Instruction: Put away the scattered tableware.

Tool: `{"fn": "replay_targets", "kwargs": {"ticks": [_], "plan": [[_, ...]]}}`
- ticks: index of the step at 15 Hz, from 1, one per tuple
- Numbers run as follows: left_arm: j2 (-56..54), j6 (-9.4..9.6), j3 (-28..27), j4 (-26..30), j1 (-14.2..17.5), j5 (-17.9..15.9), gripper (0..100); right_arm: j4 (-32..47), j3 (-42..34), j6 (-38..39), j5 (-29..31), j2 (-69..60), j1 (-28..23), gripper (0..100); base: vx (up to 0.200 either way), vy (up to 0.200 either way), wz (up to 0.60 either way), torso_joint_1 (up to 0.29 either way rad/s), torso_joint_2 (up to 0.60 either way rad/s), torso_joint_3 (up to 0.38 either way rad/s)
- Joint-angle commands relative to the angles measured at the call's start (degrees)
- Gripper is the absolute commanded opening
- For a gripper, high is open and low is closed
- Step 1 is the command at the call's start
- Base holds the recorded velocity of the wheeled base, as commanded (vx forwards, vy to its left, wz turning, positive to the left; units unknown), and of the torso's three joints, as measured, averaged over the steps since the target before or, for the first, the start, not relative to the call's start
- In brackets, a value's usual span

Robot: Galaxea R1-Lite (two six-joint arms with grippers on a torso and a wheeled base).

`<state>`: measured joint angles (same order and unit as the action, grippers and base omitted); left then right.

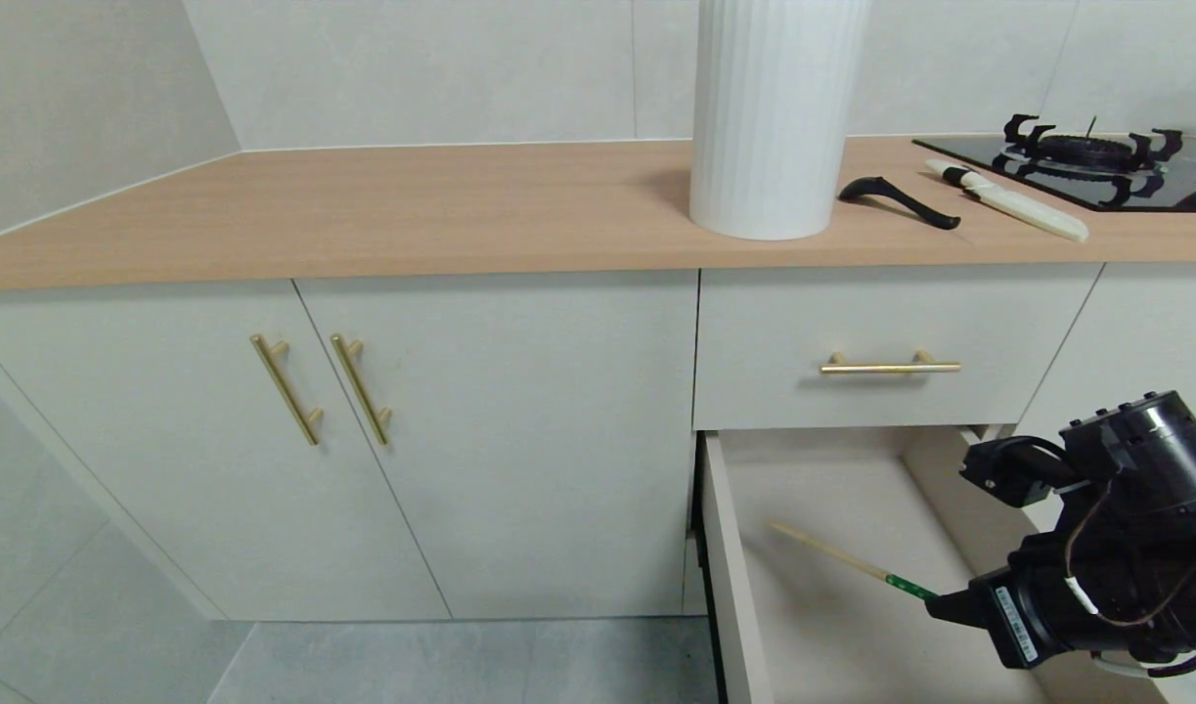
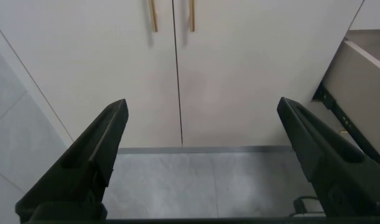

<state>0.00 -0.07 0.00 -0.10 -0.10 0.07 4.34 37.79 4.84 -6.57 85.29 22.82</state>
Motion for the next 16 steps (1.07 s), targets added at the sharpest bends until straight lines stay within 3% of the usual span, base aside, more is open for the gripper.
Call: {"fn": "replay_targets", "kwargs": {"ticks": [1, 8, 10, 16], "plan": [[0.0, -0.01, 0.0, 0.0, 0.0, 0.0, 100, 0.0, 0.2, 0.0, 0.0, 0.6, 0.0, 0, 0.0, 0.0, 0.0, 0.0, 0.0, 0.0], [0.0, -0.01, 0.0, 0.0, 0.0, 0.0, 100, -10.9, 1.2, 3.4, 0.7, 11.2, -0.1, 0, 0.0, 0.0, 0.0, 0.0, 0.0, 0.0], [0.0, -0.01, 0.0, 0.0, 0.0, 0.0, 100, -17.1, 1.2, 8.3, 3.4, 15.4, 0.3, 0, 0.0, 0.0, 0.0, 0.0, 0.0, 0.0], [0.0, -0.01, 0.0, 0.0, 0.0, 0.0, 100, -35.2, -0.2, 12.0, 13.4, 29.6, 1.9, 0, 0.0, 0.0, 0.0, 0.0, 0.0, 0.0]]}}
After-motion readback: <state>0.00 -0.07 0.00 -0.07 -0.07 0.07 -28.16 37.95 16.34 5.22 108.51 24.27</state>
